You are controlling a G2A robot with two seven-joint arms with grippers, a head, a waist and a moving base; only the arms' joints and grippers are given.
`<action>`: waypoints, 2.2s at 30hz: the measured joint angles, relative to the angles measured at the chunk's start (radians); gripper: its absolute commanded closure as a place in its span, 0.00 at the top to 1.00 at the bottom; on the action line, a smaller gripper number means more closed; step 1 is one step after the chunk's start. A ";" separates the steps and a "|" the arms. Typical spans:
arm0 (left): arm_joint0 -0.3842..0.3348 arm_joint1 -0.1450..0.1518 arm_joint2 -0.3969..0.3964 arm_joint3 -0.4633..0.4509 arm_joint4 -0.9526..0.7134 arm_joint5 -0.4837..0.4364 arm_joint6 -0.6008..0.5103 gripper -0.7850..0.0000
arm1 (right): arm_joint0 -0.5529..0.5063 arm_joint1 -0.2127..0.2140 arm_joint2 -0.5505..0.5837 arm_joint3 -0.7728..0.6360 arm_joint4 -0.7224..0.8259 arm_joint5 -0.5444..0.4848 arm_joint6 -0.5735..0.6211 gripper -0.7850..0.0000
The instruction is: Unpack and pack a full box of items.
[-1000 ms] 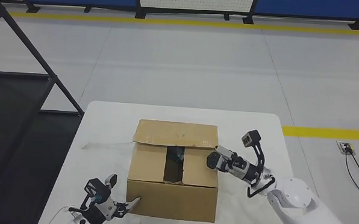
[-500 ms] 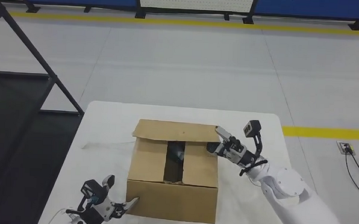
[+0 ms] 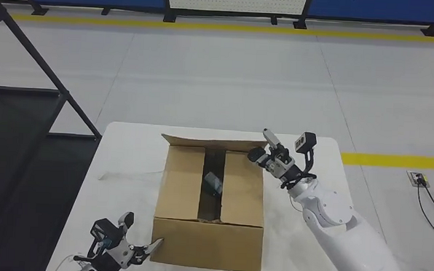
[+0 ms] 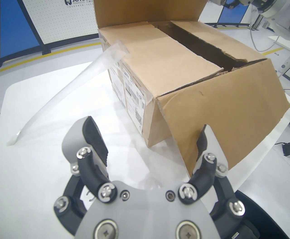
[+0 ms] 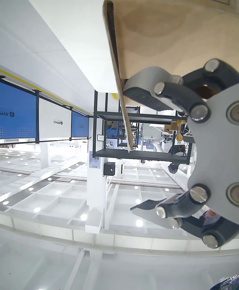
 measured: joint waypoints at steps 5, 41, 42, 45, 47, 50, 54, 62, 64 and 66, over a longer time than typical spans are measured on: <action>0.000 0.000 0.000 0.000 0.000 0.000 0.000 1.00 | 0.000 0.000 0.000 0.000 0.000 0.000 0.000 1.00; 0.068 0.002 -0.048 -0.008 -0.022 0.040 0.067 1.00 | 0.409 -0.316 -0.270 0.601 0.026 0.253 -0.226 1.00; 0.068 0.003 -0.048 -0.008 -0.020 0.040 0.066 1.00 | 0.412 -0.321 -0.268 0.612 0.022 0.255 -0.223 1.00; 0.067 0.003 -0.045 -0.008 -0.015 0.039 0.064 1.00 | 0.418 -0.331 -0.258 0.638 0.017 0.256 -0.214 1.00; 0.067 0.003 -0.043 -0.008 -0.013 0.040 0.064 1.00 | 0.421 -0.336 -0.250 0.650 0.015 0.255 -0.209 1.00; 0.067 0.003 -0.040 -0.009 -0.009 0.041 0.064 1.00 | 0.417 -0.342 -0.225 0.655 0.027 0.218 -0.201 1.00; 0.070 0.003 -0.042 -0.013 -0.010 0.044 0.071 1.00 | 0.392 -0.333 -0.179 0.612 0.031 0.139 -0.122 1.00; 0.085 0.003 -0.085 -0.026 -0.060 0.060 0.114 1.00 | 0.288 -0.272 -0.089 0.398 -0.060 0.140 0.171 1.00; 0.092 0.003 -0.108 -0.027 -0.080 0.063 0.130 1.00 | 0.262 -0.255 -0.077 0.339 -0.114 0.181 0.245 1.00; 0.096 0.003 -0.129 -0.022 -0.097 0.071 0.135 1.00 | 0.237 -0.241 -0.063 0.288 -0.152 0.220 0.315 1.00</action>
